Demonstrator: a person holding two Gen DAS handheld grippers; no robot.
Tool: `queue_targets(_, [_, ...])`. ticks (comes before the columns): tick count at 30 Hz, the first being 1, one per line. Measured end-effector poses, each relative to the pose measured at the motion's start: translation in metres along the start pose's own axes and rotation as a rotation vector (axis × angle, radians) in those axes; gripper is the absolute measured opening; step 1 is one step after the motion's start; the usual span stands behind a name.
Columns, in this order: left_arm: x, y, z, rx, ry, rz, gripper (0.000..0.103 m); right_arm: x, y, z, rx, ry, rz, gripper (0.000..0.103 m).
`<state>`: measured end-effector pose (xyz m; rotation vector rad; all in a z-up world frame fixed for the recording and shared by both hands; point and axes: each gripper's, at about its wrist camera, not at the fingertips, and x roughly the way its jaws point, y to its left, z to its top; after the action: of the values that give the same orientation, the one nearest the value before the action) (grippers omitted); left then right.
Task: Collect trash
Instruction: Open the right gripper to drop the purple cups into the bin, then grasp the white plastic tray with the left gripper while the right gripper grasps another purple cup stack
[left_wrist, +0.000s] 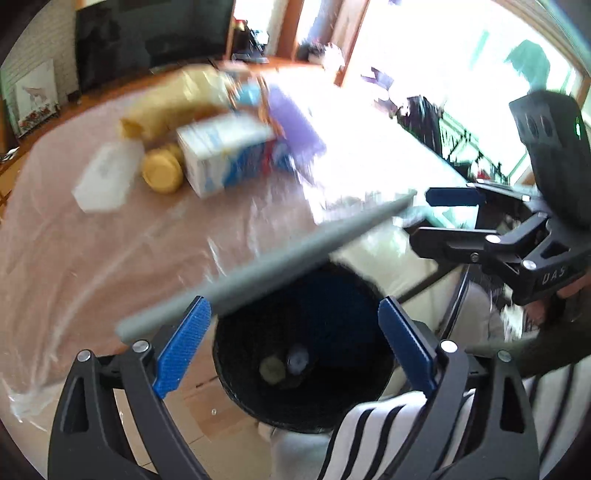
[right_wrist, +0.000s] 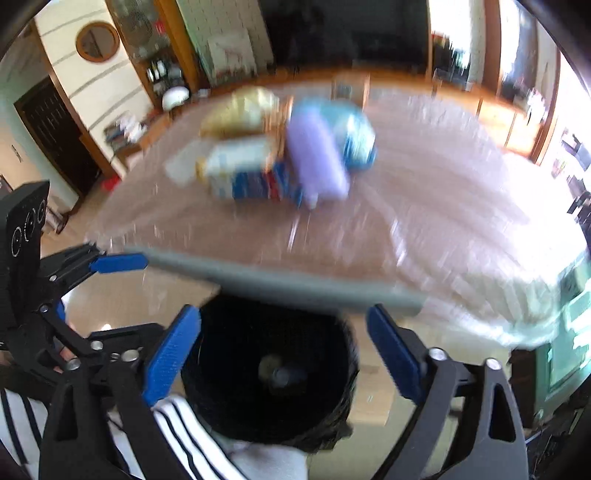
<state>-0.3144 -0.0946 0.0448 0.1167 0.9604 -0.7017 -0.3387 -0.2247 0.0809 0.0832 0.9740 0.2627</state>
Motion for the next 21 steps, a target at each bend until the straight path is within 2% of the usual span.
queue_targets(2, [-0.013, 0.007, 0.012, -0.035, -0.057, 0.010, 0.102, -0.015, -0.002, 0.014, -0.018, -0.100, -0.023, 0.099])
queue_targets(5, [-0.018, 0.019, 0.032, -0.089, -0.091, 0.039, 0.101, -0.021, -0.004, 0.034, -0.033, -0.177, -0.073, 0.099])
queue_targets(8, [-0.019, 0.035, 0.046, -0.103, -0.114, 0.131, 0.101, -0.010, -0.006, 0.057, -0.051, -0.175, -0.146, 0.099])
queue_targets(11, [-0.015, 0.056, 0.059, -0.102, -0.105, 0.217, 0.101, 0.006, -0.004, 0.071, -0.088, -0.172, -0.218, 0.099])
queue_targets(14, [-0.004, 0.081, 0.068, -0.103, -0.083, 0.291, 0.101, 0.021, 0.003, 0.074, -0.109, -0.153, -0.195, 0.099])
queue_targets(17, [0.006, 0.106, 0.074, -0.110, -0.052, 0.317, 0.101, 0.038, 0.005, 0.078, -0.117, -0.121, -0.167, 0.099])
queue_targets(21, [0.025, 0.134, 0.080, -0.129, -0.007, 0.310, 0.101, 0.053, 0.008, 0.080, -0.148, -0.095, -0.160, 0.098])
